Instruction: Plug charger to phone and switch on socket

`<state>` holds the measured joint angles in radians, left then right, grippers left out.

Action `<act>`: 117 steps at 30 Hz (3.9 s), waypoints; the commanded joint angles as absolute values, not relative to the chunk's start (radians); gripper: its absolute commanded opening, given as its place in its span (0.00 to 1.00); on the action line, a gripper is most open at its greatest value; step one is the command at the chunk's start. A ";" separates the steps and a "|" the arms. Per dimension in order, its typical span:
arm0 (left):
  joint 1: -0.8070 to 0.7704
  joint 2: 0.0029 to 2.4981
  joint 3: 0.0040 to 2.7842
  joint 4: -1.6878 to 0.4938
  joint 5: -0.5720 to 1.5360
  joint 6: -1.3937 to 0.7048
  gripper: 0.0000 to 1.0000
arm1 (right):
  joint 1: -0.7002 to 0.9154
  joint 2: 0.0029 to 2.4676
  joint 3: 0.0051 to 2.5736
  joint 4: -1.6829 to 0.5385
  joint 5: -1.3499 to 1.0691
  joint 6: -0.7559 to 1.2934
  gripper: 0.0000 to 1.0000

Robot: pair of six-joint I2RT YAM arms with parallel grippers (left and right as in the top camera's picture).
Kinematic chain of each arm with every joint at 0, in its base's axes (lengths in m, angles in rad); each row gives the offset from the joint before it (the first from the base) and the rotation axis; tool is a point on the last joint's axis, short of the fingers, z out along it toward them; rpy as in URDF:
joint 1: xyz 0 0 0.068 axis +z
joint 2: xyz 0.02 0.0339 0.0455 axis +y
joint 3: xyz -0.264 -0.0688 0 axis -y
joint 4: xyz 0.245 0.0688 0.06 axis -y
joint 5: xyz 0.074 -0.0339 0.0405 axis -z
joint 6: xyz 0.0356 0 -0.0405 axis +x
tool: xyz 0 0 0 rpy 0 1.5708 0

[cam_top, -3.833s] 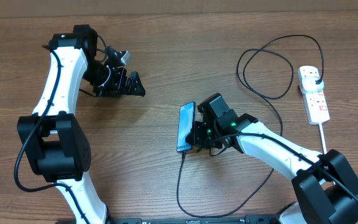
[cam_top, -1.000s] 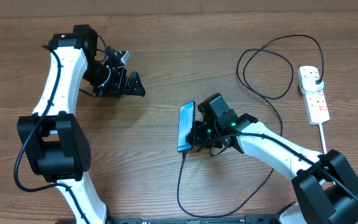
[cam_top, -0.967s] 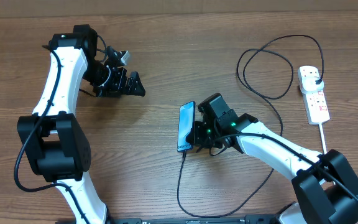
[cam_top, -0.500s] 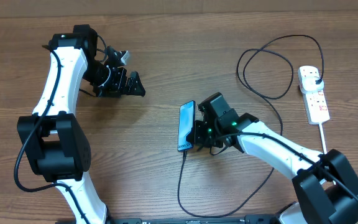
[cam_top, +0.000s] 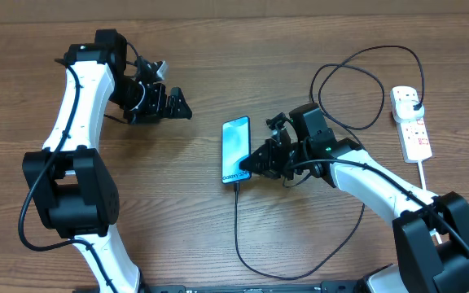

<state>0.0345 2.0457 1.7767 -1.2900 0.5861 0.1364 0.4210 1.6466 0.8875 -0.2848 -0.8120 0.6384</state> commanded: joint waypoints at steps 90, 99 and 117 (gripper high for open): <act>-0.211 2.027 1.406 -1.001 0.553 -0.220 0.04 | 0.335 1.624 0.893 -0.436 -0.408 0.646 1.00; -0.255 2.027 1.362 -0.949 0.513 -0.259 0.04 | 0.335 1.624 0.893 -0.436 -0.408 0.646 1.00; -0.331 2.027 1.356 -0.844 0.341 -0.375 0.16 | 0.335 1.624 0.893 -0.436 -0.408 0.646 1.00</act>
<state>-0.3244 2.0136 1.3808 -0.8528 0.4656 -0.3546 0.3401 1.6299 0.8879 -0.4385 -0.4175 0.6537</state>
